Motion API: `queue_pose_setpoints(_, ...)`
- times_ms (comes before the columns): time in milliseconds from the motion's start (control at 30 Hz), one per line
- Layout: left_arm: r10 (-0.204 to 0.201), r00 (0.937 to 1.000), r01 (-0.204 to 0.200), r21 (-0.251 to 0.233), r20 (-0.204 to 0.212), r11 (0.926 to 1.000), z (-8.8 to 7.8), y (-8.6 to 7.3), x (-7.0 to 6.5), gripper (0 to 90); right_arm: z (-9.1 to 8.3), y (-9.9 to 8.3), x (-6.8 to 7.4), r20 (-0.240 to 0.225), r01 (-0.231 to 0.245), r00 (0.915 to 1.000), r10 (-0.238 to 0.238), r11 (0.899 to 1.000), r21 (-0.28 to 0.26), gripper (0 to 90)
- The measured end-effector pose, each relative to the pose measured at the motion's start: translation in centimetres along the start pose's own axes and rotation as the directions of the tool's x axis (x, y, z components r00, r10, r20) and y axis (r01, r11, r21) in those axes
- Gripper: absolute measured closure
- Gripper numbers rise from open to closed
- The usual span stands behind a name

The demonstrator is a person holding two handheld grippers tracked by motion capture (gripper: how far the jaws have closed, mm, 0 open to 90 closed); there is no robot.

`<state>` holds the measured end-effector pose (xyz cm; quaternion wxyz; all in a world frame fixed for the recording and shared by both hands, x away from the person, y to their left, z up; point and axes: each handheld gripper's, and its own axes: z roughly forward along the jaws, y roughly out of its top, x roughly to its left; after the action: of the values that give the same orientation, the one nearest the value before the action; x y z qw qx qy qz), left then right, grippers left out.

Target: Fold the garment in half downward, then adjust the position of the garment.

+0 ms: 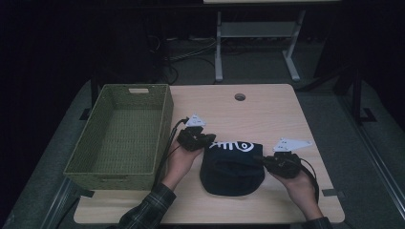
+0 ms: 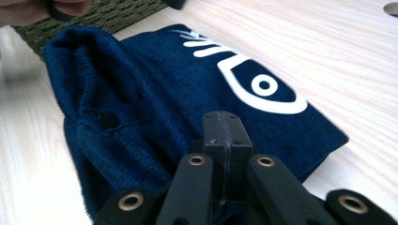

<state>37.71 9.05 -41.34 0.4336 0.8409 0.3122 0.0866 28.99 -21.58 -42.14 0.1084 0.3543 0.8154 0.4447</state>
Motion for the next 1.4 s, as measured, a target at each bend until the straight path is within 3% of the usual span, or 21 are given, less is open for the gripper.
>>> queue_pose_setpoints(500, 0.001, 0.9999, -0.002, 0.063, 0.014, 0.9980, 2.0, -1.3, 0.1, 89.8, 0.5, -2.1, 2.1, -0.040, -0.001, 0.9992, 0.004, 0.998, 0.059, 90.0)
queue_pose_setpoints(1000, 0.035, 0.9994, -0.033, 0.153, -0.009, 0.9877, 4.6, -2.4, 0.3, 90.0, 2.3, -4.2, 3.0, -0.015, 0.016, 0.9998, -0.014, 0.991, 0.131, 90.0)
queue_pose_setpoints(1267, 0.035, 0.9994, -0.034, 0.142, -0.003, 0.9893, 4.6, -2.4, 0.3, 90.0, 2.5, -4.6, 3.9, -0.010, 0.029, 0.9996, -0.028, 0.991, 0.131, 90.0)
queue_pose_setpoints(1400, 0.025, 0.9997, -0.026, 0.106, 0.005, 0.9940, 3.3, -1.9, 0.3, 89.9, 1.7, -3.8, 3.6, -0.005, 0.033, 0.9994, -0.033, 0.996, 0.083, 90.0)
